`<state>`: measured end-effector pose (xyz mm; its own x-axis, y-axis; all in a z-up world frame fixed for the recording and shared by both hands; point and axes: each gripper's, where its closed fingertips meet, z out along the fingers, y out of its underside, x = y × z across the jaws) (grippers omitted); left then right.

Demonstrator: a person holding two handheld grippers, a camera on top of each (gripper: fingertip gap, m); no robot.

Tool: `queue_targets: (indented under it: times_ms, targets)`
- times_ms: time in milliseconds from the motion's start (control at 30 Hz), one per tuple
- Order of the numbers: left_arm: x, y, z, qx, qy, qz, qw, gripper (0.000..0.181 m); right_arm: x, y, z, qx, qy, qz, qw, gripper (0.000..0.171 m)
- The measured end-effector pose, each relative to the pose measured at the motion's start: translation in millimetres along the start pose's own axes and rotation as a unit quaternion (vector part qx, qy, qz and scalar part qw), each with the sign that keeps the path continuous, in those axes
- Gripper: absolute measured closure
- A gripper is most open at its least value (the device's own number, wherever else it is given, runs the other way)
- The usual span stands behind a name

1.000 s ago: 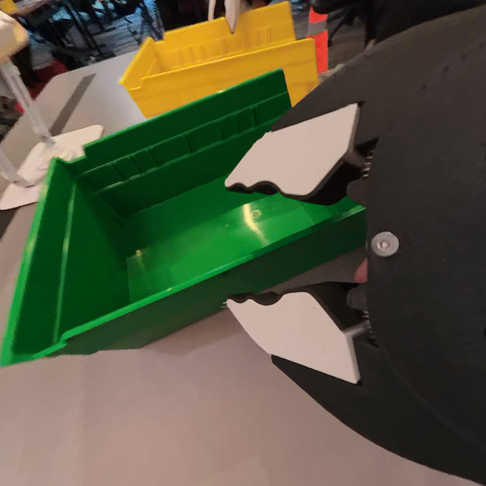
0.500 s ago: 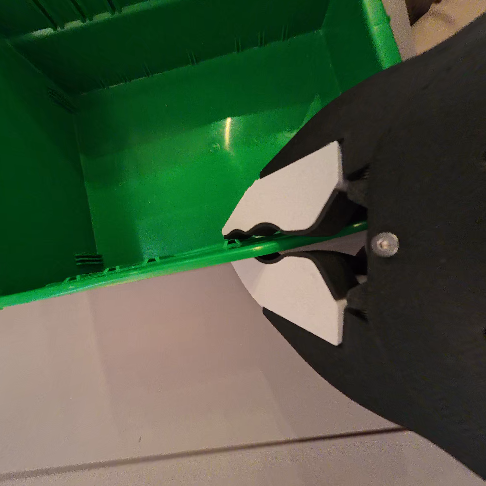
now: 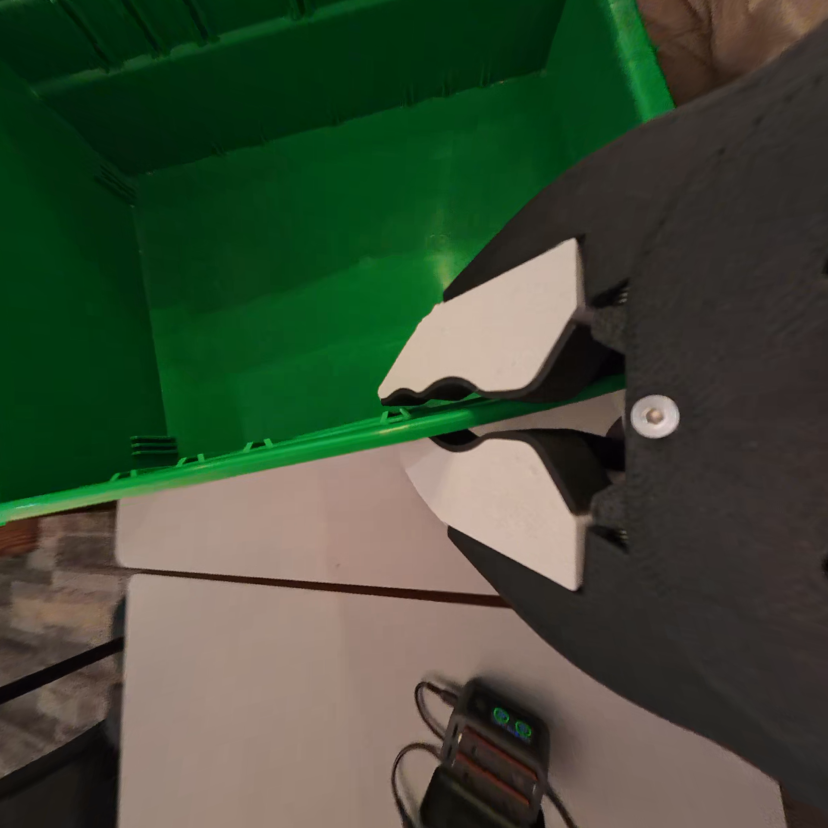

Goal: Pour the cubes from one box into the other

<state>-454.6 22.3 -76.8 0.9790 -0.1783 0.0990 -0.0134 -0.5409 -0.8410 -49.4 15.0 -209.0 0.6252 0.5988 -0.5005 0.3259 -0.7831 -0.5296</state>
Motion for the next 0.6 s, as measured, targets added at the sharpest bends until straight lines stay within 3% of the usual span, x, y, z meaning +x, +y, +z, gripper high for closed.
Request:
queue_targets:
  times_ms: [33,167,233,300,367,467,600]
  targets:
    - [3.1,-8.1,-8.7,0.011,0.0,0.006,1.0,0.175,-9.7,-8.3,14.5,-0.002,-0.011,-0.001,1.0,0.119]
    - [20.2,-36.8,-40.1,0.049,0.004,0.029,0.998,0.175,-56.0,-34.9,68.7,-0.015,-0.089,-0.027,0.996,0.104]
    - [33.7,-49.4,-51.6,0.071,0.02,0.032,0.997,0.175,-68.2,-44.8,74.4,-0.004,-0.107,-0.024,0.994,0.099]
    - [51.2,-57.4,-57.3,0.08,0.043,0.038,0.995,0.174,-62.9,-48.0,65.5,0.005,-0.065,-0.055,0.996,0.098]
    - [74.9,-62.0,-55.3,0.082,0.078,0.043,0.993,0.175,-35.9,-49.8,42.0,0.015,0.05,-0.122,0.991,0.102]
    - [119.5,-64.6,-39.4,0.072,0.13,0.055,0.987,0.175,1.0,-67.1,-15.2,0.081,0.198,-0.193,0.958,0.106]
    - [184.4,-61.0,-6.9,0.055,0.174,0.084,0.98,0.174,27.4,-87.3,-92.3,0.173,0.291,-0.217,0.916,0.112]
